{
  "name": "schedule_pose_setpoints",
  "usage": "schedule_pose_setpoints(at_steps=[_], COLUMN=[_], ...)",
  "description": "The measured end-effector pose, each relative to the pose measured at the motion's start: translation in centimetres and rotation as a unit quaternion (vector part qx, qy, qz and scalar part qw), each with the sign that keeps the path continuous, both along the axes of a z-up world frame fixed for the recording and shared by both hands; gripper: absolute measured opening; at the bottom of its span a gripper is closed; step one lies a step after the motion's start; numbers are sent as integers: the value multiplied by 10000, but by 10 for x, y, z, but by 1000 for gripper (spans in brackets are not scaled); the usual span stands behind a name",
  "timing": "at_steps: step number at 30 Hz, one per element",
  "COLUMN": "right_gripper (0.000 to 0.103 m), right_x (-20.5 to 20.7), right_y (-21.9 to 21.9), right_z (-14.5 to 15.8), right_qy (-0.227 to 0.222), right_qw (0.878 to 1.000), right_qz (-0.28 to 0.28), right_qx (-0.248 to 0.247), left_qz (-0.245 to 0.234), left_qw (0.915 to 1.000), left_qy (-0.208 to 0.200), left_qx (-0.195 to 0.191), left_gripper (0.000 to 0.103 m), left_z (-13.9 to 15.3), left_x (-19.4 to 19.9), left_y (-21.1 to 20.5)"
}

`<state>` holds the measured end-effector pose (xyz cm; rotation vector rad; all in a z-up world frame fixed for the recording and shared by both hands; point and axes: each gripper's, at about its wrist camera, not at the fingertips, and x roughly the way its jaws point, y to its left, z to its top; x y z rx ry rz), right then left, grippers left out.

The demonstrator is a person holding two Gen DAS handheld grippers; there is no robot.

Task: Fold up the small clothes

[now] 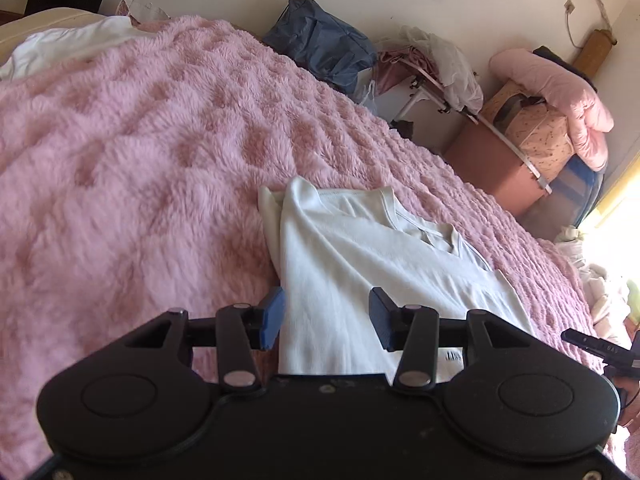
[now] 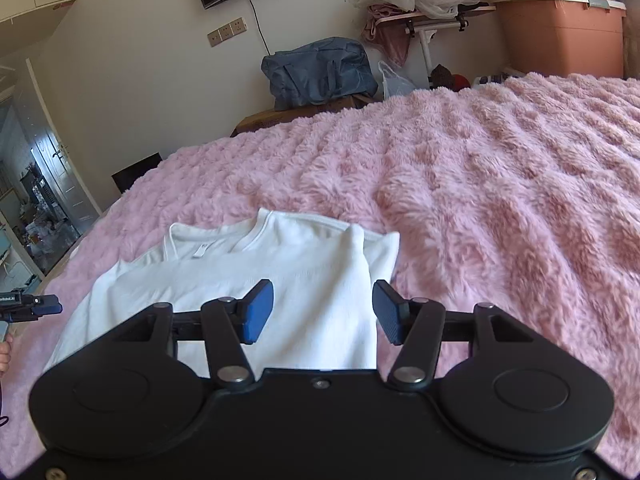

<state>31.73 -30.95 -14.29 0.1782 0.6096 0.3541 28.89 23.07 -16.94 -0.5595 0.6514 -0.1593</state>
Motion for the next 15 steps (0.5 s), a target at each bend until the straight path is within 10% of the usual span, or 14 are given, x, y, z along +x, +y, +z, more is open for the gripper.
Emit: schedule_pose_setpoints(at_steps=[9,15], right_gripper=[55,17], right_x=[-68,-59], right_y=[-5,-1], right_z=[-47,-53], right_qy=[512,830], right_qw=[9965,9952], right_qz=[185,-70], right_qx=[-627,-522], left_qz=[-347,-395], left_qw=[9993,9981], left_qy=[148,420], left_qx=[-66,226], left_gripper=[48,45], left_z=[-29,-34], left_x=[-61,-52], left_y=[-17,-27])
